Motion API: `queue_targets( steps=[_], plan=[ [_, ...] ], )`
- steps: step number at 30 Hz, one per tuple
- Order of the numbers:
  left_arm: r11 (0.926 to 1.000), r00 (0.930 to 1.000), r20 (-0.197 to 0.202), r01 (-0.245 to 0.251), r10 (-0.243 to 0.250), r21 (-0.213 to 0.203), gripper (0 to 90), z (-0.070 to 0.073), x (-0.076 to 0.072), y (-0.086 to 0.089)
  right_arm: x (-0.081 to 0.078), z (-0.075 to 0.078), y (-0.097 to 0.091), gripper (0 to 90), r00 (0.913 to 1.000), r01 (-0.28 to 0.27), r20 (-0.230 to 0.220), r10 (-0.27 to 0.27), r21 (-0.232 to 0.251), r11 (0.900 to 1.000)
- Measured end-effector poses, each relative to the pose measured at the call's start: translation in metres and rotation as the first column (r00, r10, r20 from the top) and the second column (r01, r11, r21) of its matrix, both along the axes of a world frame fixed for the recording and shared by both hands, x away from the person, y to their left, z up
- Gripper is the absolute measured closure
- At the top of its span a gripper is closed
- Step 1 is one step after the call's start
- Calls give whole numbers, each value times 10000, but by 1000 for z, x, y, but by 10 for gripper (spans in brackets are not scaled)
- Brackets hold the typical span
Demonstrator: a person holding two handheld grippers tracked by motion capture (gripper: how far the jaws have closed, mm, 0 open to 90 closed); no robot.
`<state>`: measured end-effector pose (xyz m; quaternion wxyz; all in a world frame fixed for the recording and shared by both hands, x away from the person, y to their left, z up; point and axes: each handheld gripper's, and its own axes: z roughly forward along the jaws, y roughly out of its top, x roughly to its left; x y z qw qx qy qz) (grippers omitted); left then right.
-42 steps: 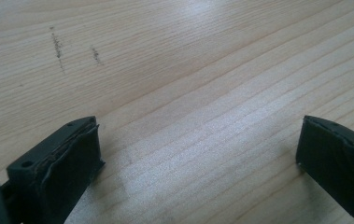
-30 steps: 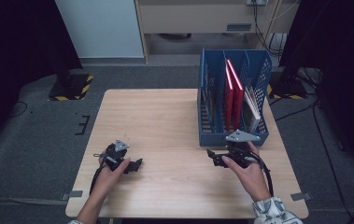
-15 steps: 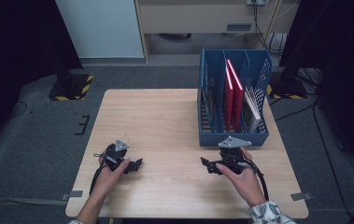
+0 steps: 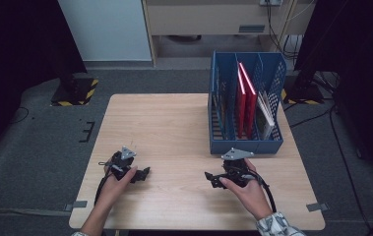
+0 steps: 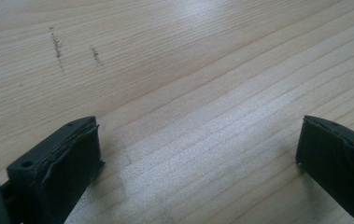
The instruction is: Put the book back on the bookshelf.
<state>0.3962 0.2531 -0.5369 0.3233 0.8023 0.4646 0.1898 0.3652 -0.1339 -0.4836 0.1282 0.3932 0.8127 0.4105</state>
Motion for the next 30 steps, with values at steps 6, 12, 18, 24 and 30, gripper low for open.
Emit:
queue_targets(
  steps=[6,12,18,24,30],
  plan=[
    [10000,10000,-2,10,-10,3,0,0,0,0,1,-5,8,56,9998,-207,-42,207,-108,9997],
    [10000,10000,8,0,0,-35,0,0,0,0,2,-9,18,56,9990,-432,-123,430,-224,9988],
    [10000,10000,7,16,-16,-35,0,0,0,0,3,-15,29,57,9973,-709,-203,701,-399,9967],
    [10000,10000,9,42,-42,-33,0,0,0,0,4,-21,43,58,9951,-938,-354,921,-502,9943],
    [10000,10000,2,61,-61,-27,0,0,0,0,6,-27,57,61,9930,-1118,-459,1090,-650,9916]
  ],
)
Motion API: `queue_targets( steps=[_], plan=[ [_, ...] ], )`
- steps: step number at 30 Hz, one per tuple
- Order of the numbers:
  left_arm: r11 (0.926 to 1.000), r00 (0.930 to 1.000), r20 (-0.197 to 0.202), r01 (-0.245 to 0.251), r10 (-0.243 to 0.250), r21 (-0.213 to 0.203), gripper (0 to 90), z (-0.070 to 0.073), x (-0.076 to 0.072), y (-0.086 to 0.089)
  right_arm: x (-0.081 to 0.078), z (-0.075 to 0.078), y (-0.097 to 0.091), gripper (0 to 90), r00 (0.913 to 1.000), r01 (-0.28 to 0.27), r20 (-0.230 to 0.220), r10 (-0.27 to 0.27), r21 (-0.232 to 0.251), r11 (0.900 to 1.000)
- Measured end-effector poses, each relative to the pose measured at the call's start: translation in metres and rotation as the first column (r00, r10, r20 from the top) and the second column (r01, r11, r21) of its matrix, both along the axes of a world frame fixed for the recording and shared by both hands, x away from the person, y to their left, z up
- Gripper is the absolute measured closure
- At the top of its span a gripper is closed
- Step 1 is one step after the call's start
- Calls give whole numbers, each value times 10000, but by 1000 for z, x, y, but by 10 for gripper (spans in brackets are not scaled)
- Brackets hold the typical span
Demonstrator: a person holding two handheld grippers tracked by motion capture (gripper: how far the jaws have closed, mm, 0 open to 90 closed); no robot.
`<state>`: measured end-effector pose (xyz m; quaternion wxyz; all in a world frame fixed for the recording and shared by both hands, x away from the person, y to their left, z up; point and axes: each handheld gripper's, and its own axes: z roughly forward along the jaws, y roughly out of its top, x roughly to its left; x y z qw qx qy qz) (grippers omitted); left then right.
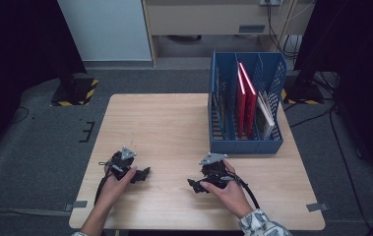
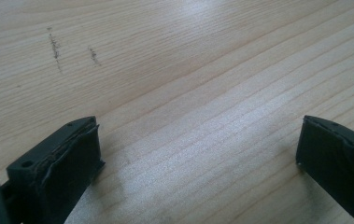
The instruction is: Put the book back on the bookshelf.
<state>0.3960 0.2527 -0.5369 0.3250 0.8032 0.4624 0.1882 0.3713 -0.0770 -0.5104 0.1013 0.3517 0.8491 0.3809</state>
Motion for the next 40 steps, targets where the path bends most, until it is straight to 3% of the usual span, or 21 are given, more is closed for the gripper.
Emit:
queue_targets(
  steps=[9,15,26,32,40],
  plan=[
    [10000,10000,3,32,-32,-1,0,0,0,0,10,-5,21,69,10000,38,57,-39,157,9999],
    [10000,10000,4,49,-49,0,0,0,0,0,21,-11,29,82,9991,407,106,-408,102,9991],
    [10000,10000,5,83,-83,9,0,0,0,0,32,-25,36,77,9942,1052,291,-1037,-519,9931],
    [10000,10000,8,87,-87,11,0,0,0,0,33,-28,38,57,9907,1266,587,-1227,-680,9896],
    [9999,9999,-1,117,-117,42,0,0,0,0,34,-29,38,50,9905,1283,579,-1243,-702,9893]
  ],
)
